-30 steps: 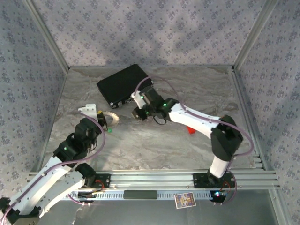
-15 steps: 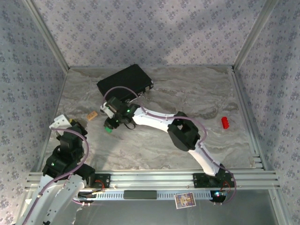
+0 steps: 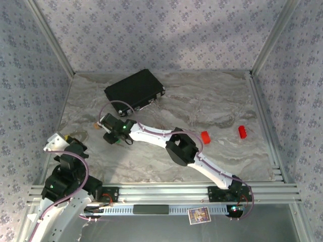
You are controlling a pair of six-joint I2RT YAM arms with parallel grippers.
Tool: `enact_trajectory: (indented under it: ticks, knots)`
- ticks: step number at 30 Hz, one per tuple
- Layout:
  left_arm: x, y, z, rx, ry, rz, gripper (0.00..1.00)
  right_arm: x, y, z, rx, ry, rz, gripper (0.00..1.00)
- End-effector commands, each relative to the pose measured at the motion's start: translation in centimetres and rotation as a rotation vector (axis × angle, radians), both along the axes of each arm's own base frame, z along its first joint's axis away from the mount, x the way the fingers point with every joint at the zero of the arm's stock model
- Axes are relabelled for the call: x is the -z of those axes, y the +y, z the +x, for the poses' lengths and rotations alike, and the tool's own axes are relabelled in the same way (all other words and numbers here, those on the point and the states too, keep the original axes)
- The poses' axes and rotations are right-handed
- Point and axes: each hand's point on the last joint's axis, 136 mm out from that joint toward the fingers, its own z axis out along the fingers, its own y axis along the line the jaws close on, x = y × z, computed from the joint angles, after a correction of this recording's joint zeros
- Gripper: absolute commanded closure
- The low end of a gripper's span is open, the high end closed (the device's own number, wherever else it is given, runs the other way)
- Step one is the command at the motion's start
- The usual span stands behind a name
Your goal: Put the keys on the keyring
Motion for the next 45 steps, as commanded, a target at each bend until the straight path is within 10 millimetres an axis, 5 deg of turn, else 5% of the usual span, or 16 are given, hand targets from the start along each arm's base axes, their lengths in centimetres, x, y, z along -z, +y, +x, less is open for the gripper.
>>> enact_trajectory:
  ticks: [1,8,16,26,37,45]
  knots:
    - [0.1,0.8,-0.5,-0.047,-0.007,0.011,1.0,1.4,-0.4,0.4,0.021,-0.02,-0.05,0.5]
    - [0.2,0.7,-0.4,-0.045,-0.01,0.003,1.0,1.9,-0.8,0.3,0.038,-0.049,-0.09,0.61]
    - [0.4,0.2,0.0,-0.02,-0.005,-0.004,1.0,-0.3,-2.2,-0.9,0.054,-0.029,-0.128,1.0]
    - [0.3,-2.6,2.7,0.111,0.005,-0.008,1.0,-4.5,-7.9,-4.8,0.058,0.104,-0.11,1.0]
    - [1.6,-11.0,7.7,0.535,0.082,0.036,1.0,-4.5,-17.6,-8.6,0.091,0.258,-0.161,1.0]
    - [1.4,-18.0,8.9,0.898,0.005,0.075,1.0,-3.1,-22.9,-12.4,0.112,0.437,-0.16,1.0]
